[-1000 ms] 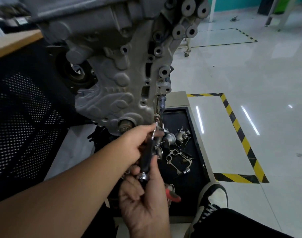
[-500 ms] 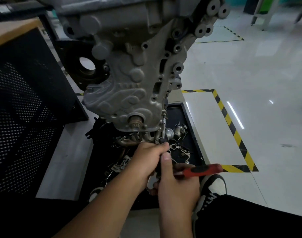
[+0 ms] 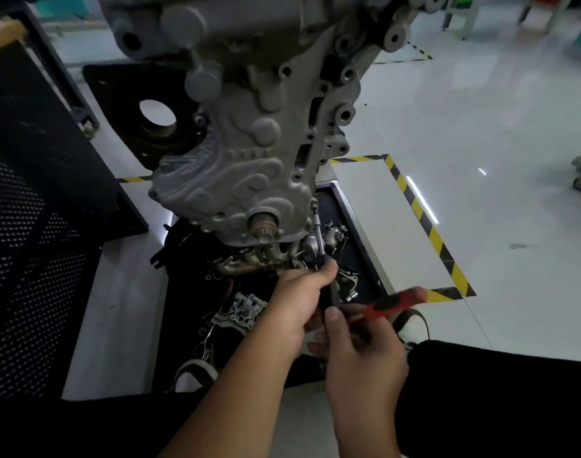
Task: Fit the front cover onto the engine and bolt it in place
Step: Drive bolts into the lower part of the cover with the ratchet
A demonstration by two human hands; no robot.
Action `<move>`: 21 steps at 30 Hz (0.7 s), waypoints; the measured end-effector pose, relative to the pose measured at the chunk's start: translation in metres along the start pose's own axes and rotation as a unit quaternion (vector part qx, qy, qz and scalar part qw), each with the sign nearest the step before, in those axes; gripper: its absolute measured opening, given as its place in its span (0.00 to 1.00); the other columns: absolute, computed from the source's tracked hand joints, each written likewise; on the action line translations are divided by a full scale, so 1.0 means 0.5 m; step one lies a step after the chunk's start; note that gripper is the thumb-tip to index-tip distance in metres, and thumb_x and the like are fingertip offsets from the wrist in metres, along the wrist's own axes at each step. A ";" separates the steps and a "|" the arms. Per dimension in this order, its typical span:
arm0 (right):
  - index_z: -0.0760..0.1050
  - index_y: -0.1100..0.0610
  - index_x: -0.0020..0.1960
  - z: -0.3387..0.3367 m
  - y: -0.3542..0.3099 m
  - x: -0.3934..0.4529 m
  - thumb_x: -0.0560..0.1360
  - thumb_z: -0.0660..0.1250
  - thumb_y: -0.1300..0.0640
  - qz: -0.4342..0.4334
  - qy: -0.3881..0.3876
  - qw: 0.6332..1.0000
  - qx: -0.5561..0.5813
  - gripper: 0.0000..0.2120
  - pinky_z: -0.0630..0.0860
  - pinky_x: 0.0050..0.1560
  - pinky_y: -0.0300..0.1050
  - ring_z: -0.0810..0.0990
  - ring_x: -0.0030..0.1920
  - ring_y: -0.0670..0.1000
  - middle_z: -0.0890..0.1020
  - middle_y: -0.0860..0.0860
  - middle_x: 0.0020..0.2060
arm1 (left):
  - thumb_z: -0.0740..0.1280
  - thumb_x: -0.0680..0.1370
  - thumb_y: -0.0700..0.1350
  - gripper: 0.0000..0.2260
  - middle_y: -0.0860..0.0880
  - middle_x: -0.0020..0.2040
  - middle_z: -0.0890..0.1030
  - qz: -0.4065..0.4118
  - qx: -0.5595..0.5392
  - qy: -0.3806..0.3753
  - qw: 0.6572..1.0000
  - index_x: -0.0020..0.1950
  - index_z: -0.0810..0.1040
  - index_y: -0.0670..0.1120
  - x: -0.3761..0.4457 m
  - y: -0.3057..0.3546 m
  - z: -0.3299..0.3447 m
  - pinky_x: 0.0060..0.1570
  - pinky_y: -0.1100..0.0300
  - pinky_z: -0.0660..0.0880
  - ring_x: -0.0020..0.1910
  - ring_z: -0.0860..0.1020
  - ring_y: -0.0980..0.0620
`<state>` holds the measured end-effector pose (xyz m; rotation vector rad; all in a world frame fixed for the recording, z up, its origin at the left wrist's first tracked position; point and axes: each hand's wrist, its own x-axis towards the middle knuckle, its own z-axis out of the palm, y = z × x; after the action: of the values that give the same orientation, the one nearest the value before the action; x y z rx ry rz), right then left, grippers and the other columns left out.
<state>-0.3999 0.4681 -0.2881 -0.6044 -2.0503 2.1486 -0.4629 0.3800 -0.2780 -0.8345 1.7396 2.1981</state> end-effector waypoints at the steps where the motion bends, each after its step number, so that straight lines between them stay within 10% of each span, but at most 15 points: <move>1: 0.80 0.50 0.41 0.001 0.009 -0.006 0.75 0.74 0.56 -0.047 0.000 0.997 -0.065 0.06 0.82 0.35 0.48 0.85 0.33 0.48 0.85 0.50 0.32 | 0.76 0.68 0.60 0.21 0.42 0.44 0.86 0.004 -0.005 0.004 1.000 0.48 0.84 0.44 -0.001 -0.001 0.002 0.36 0.54 0.78 0.42 0.85 0.40; 4: 0.79 0.57 0.43 0.000 -0.016 0.001 0.80 0.71 0.58 0.133 -0.012 0.980 0.146 0.07 0.79 0.29 0.43 0.81 0.28 0.47 0.83 0.51 0.29 | 0.76 0.71 0.60 0.19 0.43 0.34 0.83 -0.029 -0.013 -0.041 0.999 0.42 0.83 0.44 -0.011 0.006 -0.005 0.23 0.63 0.69 0.24 0.77 0.48; 6: 0.75 0.64 0.46 -0.009 -0.045 0.022 0.82 0.66 0.58 0.336 -0.059 0.844 0.413 0.10 0.73 0.22 0.34 0.74 0.22 0.44 0.79 0.55 0.27 | 0.73 0.75 0.59 0.17 0.50 0.27 0.78 -0.054 -0.032 -0.083 0.995 0.38 0.82 0.46 -0.014 0.011 -0.006 0.19 0.67 0.61 0.19 0.68 0.56; 8: 0.76 0.66 0.50 -0.019 -0.048 0.034 0.81 0.66 0.56 0.389 -0.066 0.794 0.462 0.11 0.73 0.22 0.32 0.74 0.22 0.43 0.79 0.58 0.33 | 0.70 0.77 0.56 0.16 0.51 0.28 0.79 -0.035 -0.041 -0.079 0.995 0.36 0.83 0.46 -0.011 0.012 0.000 0.19 0.67 0.63 0.20 0.71 0.56; 12: 0.80 0.60 0.45 -0.032 -0.027 0.012 0.78 0.74 0.58 0.101 -0.025 0.985 0.135 0.06 0.82 0.33 0.42 0.84 0.30 0.47 0.84 0.50 0.33 | 0.71 0.78 0.52 0.15 0.51 0.29 0.80 0.015 -0.027 -0.024 0.999 0.34 0.82 0.46 -0.006 0.004 0.011 0.22 0.69 0.65 0.22 0.74 0.56; 15: 0.79 0.50 0.43 -0.036 -0.005 0.000 0.75 0.75 0.56 -0.092 0.003 0.988 -0.123 0.06 0.84 0.37 0.45 0.86 0.34 0.43 0.86 0.42 0.36 | 0.72 0.77 0.52 0.12 0.50 0.29 0.78 0.019 -0.028 0.001 0.999 0.37 0.81 0.46 -0.002 0.000 0.009 0.22 0.68 0.63 0.23 0.73 0.55; 17: 0.80 0.56 0.45 -0.026 -0.011 -0.003 0.78 0.72 0.56 0.004 -0.015 0.999 -0.032 0.05 0.85 0.38 0.51 0.86 0.34 0.48 0.86 0.50 0.36 | 0.74 0.76 0.53 0.12 0.49 0.30 0.78 0.013 -0.056 0.002 0.998 0.39 0.81 0.45 -0.002 -0.003 0.009 0.22 0.67 0.66 0.23 0.75 0.54; 19: 0.78 0.66 0.48 -0.020 -0.031 0.008 0.79 0.69 0.60 0.249 -0.076 0.932 0.253 0.08 0.81 0.29 0.44 0.81 0.28 0.50 0.84 0.60 0.35 | 0.74 0.76 0.55 0.13 0.50 0.29 0.79 -0.003 -0.072 -0.026 0.997 0.41 0.83 0.46 -0.006 -0.002 0.002 0.22 0.67 0.67 0.22 0.75 0.54; 21: 0.75 0.67 0.51 -0.026 -0.053 0.018 0.77 0.67 0.58 0.403 -0.114 0.782 0.462 0.11 0.73 0.22 0.35 0.74 0.24 0.46 0.78 0.60 0.32 | 0.71 0.78 0.56 0.14 0.52 0.27 0.78 -0.024 -0.067 -0.087 0.994 0.44 0.83 0.46 -0.009 0.004 -0.005 0.19 0.67 0.64 0.20 0.72 0.56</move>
<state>-0.4085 0.4857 -0.2639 -1.1885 -0.4701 3.3639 -0.4594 0.3780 -0.2741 -0.6807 1.4896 2.3005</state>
